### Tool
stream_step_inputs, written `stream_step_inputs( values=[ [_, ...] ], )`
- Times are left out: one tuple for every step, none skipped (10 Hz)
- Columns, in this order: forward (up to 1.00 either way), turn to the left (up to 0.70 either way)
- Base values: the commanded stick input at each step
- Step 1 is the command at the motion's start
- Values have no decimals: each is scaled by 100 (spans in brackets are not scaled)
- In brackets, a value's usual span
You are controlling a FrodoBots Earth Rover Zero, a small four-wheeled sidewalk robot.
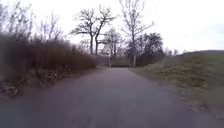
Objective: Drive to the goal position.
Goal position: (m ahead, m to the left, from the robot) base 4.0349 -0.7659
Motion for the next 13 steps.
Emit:
stream_step_inputs(
  values=[
    [100,-22],
    [100,-35],
    [100,-23],
    [100,-12],
    [100,-1],
    [100,0],
    [100,0],
    [100,0],
    [100,0],
    [100,0],
    [100,0],
    [100,0],
    [100,0]
  ],
)
